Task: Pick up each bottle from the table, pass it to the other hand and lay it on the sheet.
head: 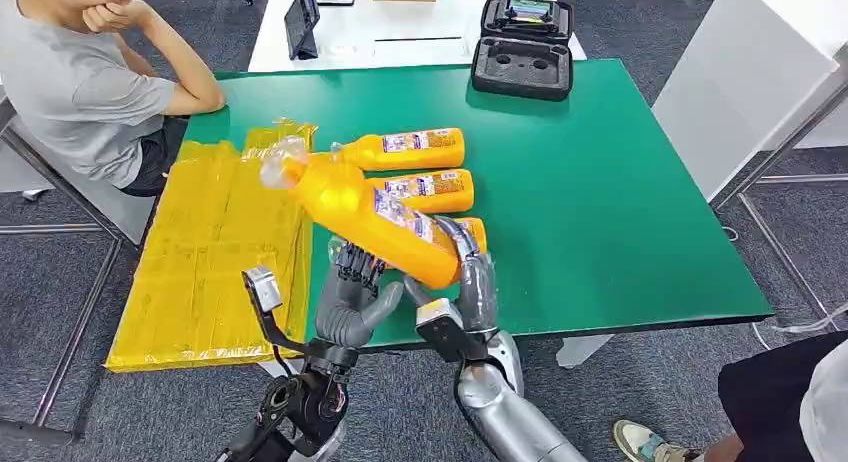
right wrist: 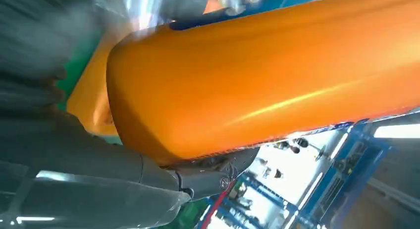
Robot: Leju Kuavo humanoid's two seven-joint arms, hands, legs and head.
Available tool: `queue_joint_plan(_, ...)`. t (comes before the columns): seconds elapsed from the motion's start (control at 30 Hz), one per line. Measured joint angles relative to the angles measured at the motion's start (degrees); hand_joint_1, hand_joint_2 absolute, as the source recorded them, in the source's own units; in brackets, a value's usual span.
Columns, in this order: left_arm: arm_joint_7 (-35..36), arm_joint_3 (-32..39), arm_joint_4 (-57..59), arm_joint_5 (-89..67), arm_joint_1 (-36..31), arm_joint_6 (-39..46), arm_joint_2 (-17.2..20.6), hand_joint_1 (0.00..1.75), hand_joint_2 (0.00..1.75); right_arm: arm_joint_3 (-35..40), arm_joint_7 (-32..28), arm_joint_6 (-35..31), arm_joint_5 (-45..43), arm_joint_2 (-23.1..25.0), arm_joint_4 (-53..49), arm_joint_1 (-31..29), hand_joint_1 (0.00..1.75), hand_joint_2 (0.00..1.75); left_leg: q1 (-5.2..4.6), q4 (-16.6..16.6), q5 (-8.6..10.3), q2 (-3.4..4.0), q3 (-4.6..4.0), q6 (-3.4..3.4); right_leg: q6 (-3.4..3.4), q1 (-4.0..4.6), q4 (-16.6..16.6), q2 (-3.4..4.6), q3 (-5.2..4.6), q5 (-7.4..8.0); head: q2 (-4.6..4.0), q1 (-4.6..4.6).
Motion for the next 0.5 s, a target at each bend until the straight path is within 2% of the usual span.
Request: queue_joint_plan(0.5,-1.5,1.9,0.0,1.3,-0.8,0.6,0.0,0.0,1.75,6.6,0.0,0.7,1.0,1.2,0.1,-0.2,1.75,1.75,0.0,0.0,0.0,0.0,0.0,0.0,0.0,0.0,0.0,0.0,0.0,0.0,0.0,0.0)
